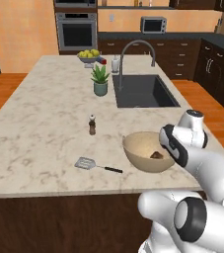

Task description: Open the cabinet, pick up the bread from the cabinet and place it in the basket. Then move the basket to the dining counter.

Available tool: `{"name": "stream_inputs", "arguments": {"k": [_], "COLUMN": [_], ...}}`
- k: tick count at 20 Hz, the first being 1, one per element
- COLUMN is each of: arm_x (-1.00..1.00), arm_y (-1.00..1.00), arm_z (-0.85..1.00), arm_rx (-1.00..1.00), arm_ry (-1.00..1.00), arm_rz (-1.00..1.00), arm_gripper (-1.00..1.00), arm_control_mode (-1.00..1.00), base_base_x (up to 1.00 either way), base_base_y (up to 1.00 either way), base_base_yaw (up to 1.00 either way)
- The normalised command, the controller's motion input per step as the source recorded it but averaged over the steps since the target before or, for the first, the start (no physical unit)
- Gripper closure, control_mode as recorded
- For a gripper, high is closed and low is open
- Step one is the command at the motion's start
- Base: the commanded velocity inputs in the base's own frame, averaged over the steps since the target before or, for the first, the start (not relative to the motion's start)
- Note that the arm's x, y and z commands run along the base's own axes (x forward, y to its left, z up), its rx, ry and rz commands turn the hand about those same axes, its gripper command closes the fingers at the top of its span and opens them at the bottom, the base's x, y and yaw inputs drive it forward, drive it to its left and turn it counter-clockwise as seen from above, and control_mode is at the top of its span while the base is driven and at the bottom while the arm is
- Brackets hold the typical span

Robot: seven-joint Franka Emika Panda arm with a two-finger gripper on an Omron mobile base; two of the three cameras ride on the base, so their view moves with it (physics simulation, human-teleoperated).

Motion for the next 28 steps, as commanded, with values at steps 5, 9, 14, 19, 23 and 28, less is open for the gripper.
{"name": "stream_inputs", "arguments": {"k": [5,9,14,19,23,28], "arm_x": [-0.24,-0.47,-0.81,-0.74,-0.88,-0.87], "arm_y": [0.00,0.00,0.12,0.58,0.76,0.71], "arm_z": [0.21,0.41,0.65,0.86,0.98,1.00], "arm_rx": [0.00,0.00,-0.02,-0.16,-0.17,-0.07], "arm_ry": [0.00,-0.02,-0.18,-0.37,-0.38,-0.29], "arm_rz": [0.07,0.09,0.22,0.30,0.23,0.27], "arm_gripper": [-1.00,-1.00,-1.00,-1.00,-1.00,-1.00], "arm_control_mode": [-1.00,-1.00,-1.00,-1.00,-1.00,-1.00], "base_base_x": [0.00,0.00,0.00,0.00,0.00,0.00], "base_base_y": [0.00,0.00,0.00,0.00,0.00,0.00], "base_base_yaw": [0.00,0.00,0.00,0.00,0.00,0.00]}}
